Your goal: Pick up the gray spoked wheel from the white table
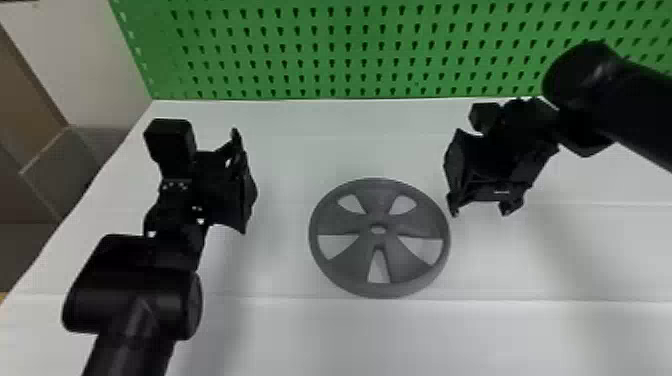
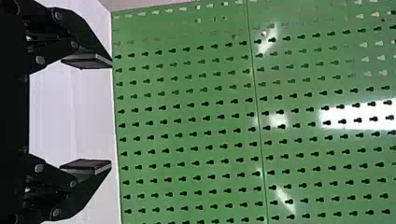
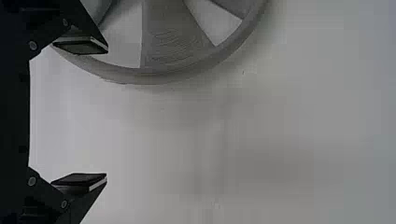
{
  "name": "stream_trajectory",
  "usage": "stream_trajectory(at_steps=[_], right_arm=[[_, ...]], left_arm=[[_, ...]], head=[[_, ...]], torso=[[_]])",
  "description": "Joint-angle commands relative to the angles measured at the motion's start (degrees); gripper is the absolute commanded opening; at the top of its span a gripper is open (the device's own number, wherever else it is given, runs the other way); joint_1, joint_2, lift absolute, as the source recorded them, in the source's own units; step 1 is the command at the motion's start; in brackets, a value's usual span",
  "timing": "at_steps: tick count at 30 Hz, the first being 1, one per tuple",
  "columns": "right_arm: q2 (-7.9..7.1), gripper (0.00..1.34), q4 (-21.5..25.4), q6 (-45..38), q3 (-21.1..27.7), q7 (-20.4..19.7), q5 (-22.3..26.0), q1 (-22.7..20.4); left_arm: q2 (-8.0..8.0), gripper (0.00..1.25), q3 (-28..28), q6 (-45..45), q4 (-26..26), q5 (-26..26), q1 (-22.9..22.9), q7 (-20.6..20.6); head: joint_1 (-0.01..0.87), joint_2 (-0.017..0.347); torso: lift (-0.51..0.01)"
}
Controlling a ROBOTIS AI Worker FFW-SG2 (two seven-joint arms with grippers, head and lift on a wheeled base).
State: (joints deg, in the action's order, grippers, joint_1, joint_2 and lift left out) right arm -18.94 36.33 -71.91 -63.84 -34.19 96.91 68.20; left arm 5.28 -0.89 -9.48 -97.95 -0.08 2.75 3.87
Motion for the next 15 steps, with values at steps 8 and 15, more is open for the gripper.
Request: stream_trajectory(at_steps=[8,15], right_arm=[[-0.75,1.03,-1.7,-1.8,-0.1,0.0,1.7,0.5],[-0.75,1.03,-2.0,-1.7,-0.4,0.0,2.1,0.8]], left_arm=[[0.08,0.76,-0.2,-0.1,0.0,0.0,0.2,0.0],[0.08,0.76,-0.3,-0.1,0.2,0.0,0.4,0.0]], head=[[0.779,0.097],[0.779,0.098]], torso=[[-0.073],[-0.073]])
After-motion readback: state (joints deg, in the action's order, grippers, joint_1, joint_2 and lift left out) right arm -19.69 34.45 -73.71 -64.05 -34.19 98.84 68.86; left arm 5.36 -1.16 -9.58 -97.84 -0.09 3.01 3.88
